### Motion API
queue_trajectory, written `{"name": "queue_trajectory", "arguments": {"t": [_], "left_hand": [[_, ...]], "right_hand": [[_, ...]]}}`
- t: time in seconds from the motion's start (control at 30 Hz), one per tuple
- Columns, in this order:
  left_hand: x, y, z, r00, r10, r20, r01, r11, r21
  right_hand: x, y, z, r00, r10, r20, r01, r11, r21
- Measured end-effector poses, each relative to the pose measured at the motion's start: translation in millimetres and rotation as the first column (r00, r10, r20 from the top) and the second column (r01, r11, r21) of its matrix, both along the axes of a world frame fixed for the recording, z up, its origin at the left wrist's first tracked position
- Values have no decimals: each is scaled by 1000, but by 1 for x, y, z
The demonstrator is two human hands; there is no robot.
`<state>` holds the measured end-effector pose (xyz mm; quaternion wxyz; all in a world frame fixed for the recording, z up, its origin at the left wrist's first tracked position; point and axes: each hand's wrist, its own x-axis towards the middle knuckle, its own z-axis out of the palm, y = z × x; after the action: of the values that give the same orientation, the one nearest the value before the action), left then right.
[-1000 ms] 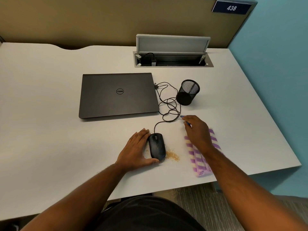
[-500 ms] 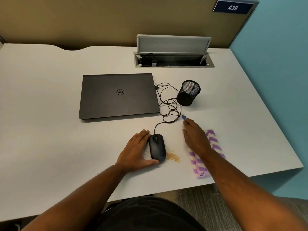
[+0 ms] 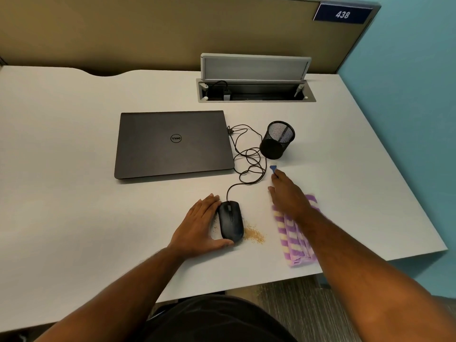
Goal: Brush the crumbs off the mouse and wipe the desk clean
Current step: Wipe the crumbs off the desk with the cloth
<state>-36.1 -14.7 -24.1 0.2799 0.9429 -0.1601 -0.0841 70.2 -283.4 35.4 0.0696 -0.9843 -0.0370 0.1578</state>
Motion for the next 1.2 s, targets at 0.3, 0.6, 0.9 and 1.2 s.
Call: {"name": "queue_trajectory", "arguments": {"t": [0.3, 0.6, 0.9, 1.2], "left_hand": [[0, 0, 2, 1000, -2, 5, 2, 1000, -6], [0, 0, 4, 1000, -12, -11, 11, 998, -61], [3, -16, 9, 996, -85, 35, 86, 996, -14], [13, -20, 16, 996, -92, 20, 93, 995, -31]], "right_hand": [[-21, -32, 27, 910, -326, 257, 272, 936, 222], [-91, -19, 14, 883, -467, -46, 460, 881, -108], [-90, -14, -4, 872, -487, -52, 476, 867, -146], [-99, -18, -2, 891, -440, 107, 452, 881, -141]]}}
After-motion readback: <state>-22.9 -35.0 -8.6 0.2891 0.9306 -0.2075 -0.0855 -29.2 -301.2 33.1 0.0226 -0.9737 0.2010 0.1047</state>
